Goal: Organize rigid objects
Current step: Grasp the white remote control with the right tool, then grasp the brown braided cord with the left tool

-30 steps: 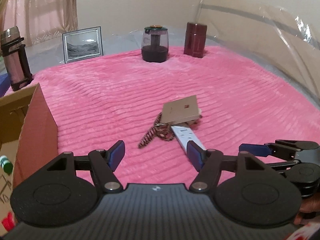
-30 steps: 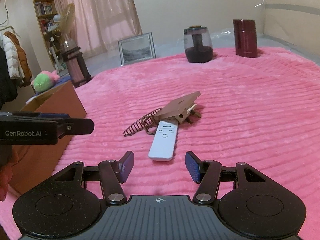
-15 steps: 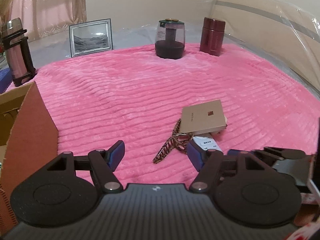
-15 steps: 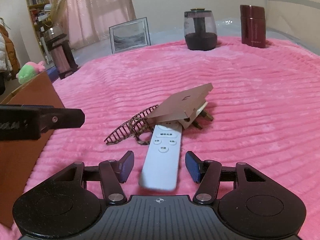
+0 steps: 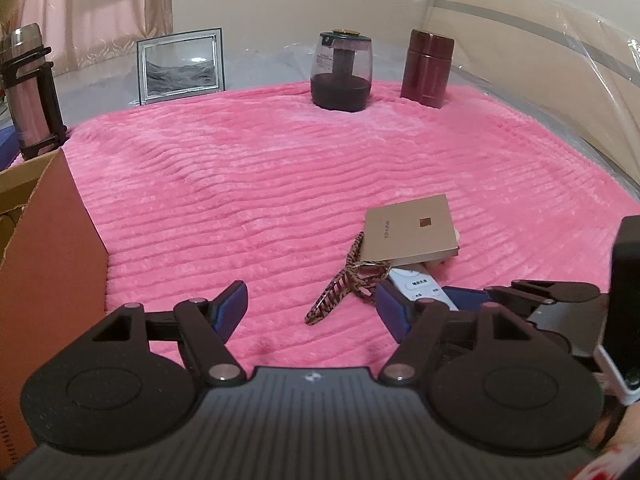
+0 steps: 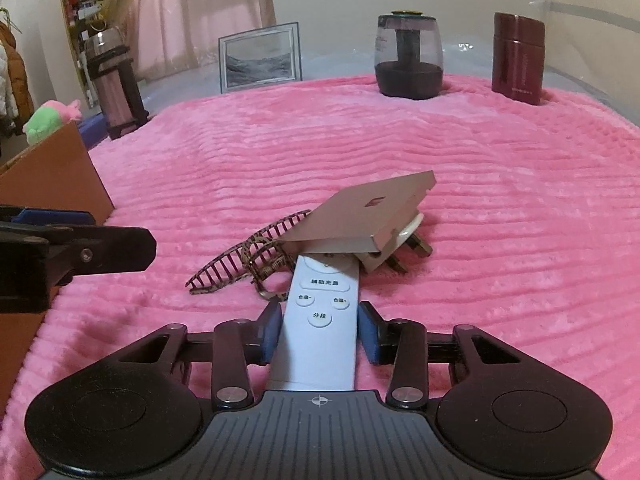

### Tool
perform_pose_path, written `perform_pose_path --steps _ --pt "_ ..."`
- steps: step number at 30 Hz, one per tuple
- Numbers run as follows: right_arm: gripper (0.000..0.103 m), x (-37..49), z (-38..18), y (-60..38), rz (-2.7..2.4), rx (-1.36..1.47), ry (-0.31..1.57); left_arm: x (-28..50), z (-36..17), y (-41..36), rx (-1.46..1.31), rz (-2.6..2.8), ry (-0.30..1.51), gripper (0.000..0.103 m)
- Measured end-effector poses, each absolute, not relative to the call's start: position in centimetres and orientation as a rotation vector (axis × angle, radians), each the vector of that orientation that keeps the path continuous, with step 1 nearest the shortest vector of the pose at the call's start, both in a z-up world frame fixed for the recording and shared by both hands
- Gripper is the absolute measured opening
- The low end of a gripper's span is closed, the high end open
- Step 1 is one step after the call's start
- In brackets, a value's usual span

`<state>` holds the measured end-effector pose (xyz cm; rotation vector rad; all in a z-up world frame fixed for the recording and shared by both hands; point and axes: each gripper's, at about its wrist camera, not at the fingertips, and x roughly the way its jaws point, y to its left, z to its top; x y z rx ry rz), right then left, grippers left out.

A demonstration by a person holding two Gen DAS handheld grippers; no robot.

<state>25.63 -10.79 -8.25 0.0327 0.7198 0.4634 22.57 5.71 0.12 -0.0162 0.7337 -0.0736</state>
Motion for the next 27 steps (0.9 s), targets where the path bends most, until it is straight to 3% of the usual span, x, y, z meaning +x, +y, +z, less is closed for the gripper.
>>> perform_pose_path --steps 21,23,27 --pt "0.035 19.1 -8.3 -19.2 0.424 -0.067 0.666 25.8 -5.2 2.3 0.034 -0.180 0.679 0.066" --pt "0.035 19.1 -8.6 -19.5 0.419 -0.071 0.664 26.4 -5.4 2.3 0.044 -0.182 0.675 0.059" --pt "0.036 19.3 -9.1 -19.7 0.410 -0.059 0.664 27.7 -5.9 2.2 0.082 -0.198 0.687 0.056"
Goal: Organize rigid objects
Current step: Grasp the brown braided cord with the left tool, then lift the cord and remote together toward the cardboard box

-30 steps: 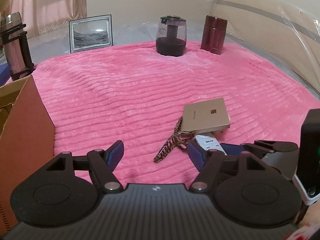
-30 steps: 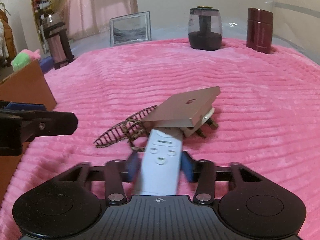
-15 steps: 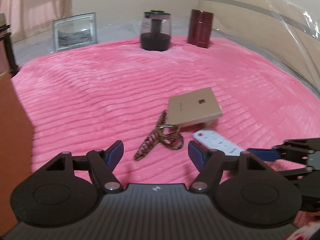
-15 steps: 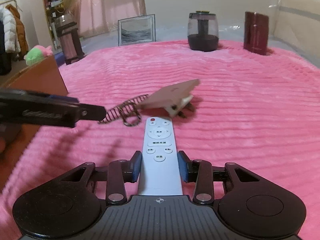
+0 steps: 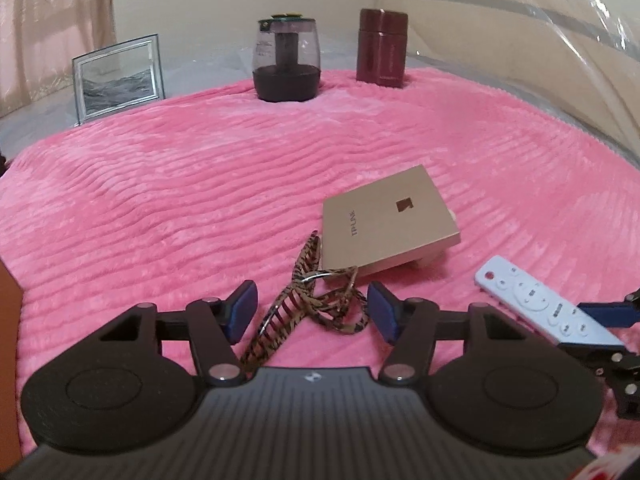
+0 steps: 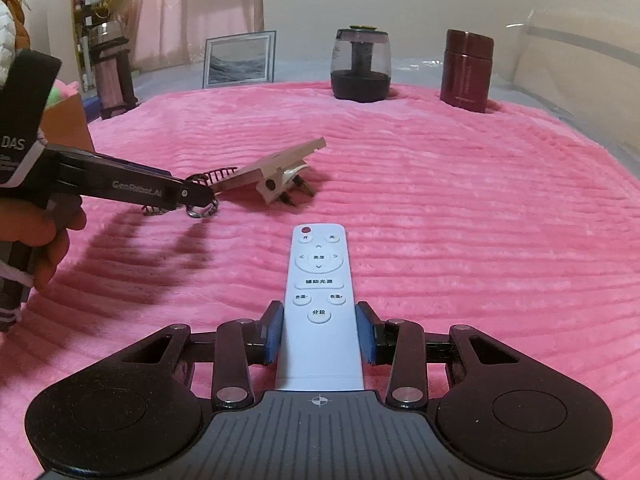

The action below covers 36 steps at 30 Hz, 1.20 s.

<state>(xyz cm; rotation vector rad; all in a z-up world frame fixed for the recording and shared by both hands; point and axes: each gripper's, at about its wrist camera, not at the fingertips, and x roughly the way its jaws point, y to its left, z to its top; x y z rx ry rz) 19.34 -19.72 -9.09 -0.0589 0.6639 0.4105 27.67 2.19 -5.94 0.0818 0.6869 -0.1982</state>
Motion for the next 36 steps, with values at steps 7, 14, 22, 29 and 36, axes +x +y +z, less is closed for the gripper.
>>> perform_pose_path --steps 7,14,22,29,36 --pt "0.036 20.0 -9.3 -19.7 0.412 -0.037 0.670 27.9 -6.3 2.3 0.062 -0.205 0.711 0.038" --pt "0.036 19.8 -9.0 -19.7 0.413 -0.017 0.686 23.4 -5.6 2.4 -0.027 -0.152 0.731 0.035" --pt "0.036 18.4 -8.9 -19.9 0.411 0.022 0.698 18.1 -5.2 1.9 -0.055 -0.153 0.720 0.035" --pt "0.036 18.5 -9.1 -19.6 0.409 0.010 0.699 18.3 -5.8 1.8 -0.064 -0.126 0.682 0.036" --pt "0.037 19.0 -9.2 -19.4 0.412 -0.002 0.693 19.1 -6.3 1.6 -0.080 -0.137 0.701 0.037"
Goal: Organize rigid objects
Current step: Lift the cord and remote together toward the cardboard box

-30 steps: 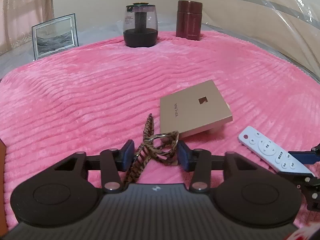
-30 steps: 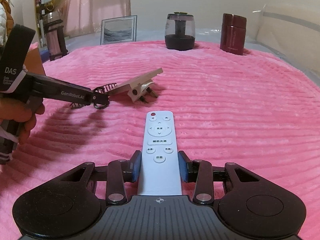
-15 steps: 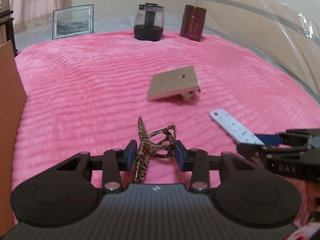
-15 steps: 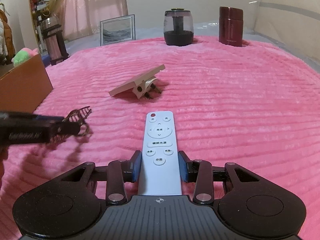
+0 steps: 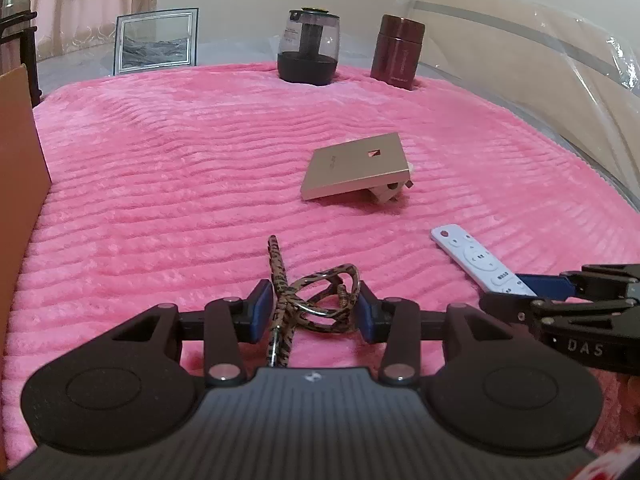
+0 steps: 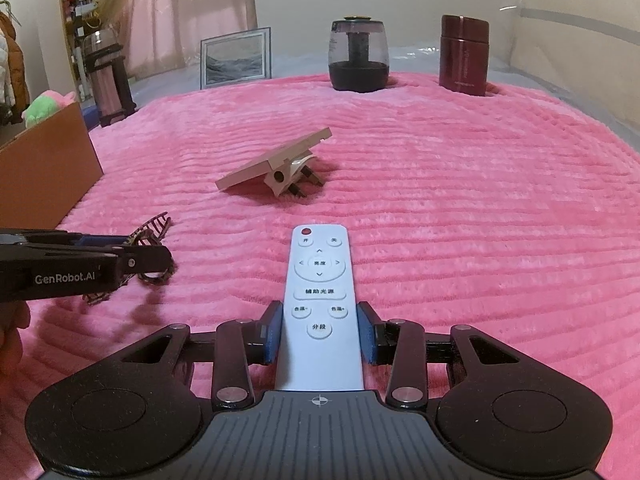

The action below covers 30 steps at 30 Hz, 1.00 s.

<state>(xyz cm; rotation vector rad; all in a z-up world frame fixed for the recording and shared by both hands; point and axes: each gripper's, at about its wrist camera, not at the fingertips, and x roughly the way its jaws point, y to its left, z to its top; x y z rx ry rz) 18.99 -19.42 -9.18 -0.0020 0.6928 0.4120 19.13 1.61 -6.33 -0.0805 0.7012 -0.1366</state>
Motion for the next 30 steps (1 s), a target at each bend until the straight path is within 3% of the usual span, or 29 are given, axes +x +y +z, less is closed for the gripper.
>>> perform_pose_path --steps 13,30 --pt "0.036 19.6 -9.1 -18.7 0.406 -0.033 0.693 17.4 -5.7 1.5 -0.089 -0.151 0.711 0.035" --pt "0.035 11.1 -4.6 -19.0 0.428 -0.021 0.633 9.2 -2.1 0.9 -0.038 -0.203 0.689 0.034"
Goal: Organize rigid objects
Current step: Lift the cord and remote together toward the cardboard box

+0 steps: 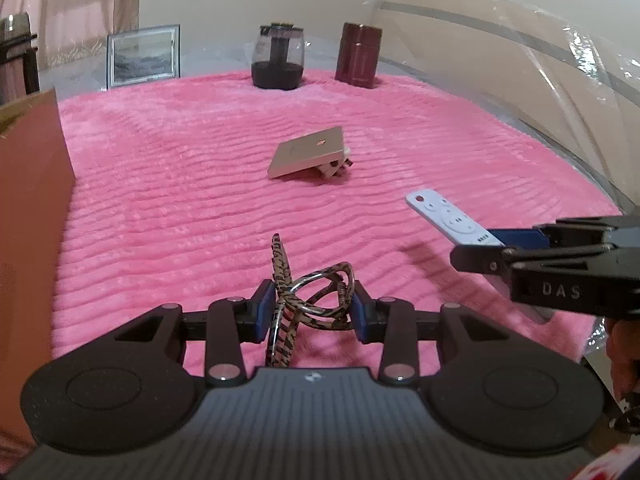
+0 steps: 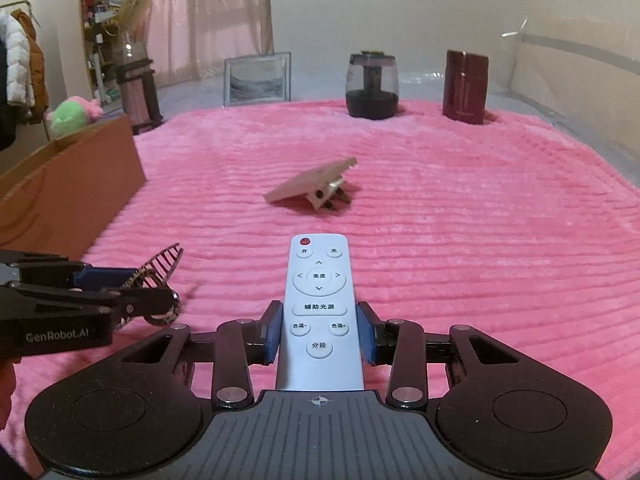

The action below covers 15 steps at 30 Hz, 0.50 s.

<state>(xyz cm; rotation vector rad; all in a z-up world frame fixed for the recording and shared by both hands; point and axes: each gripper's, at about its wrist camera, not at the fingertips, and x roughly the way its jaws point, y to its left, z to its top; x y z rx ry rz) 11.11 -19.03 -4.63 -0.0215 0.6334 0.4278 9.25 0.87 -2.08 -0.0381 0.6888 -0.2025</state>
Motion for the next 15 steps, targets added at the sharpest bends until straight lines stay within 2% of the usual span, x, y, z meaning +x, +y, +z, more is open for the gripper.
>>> perform_pose_path --steps 15 --pt "0.036 4.4 0.4 -16.1 0.506 -0.066 0.527 1.4 3.8 3.5 -0.041 -0.186 0.583 0.034"
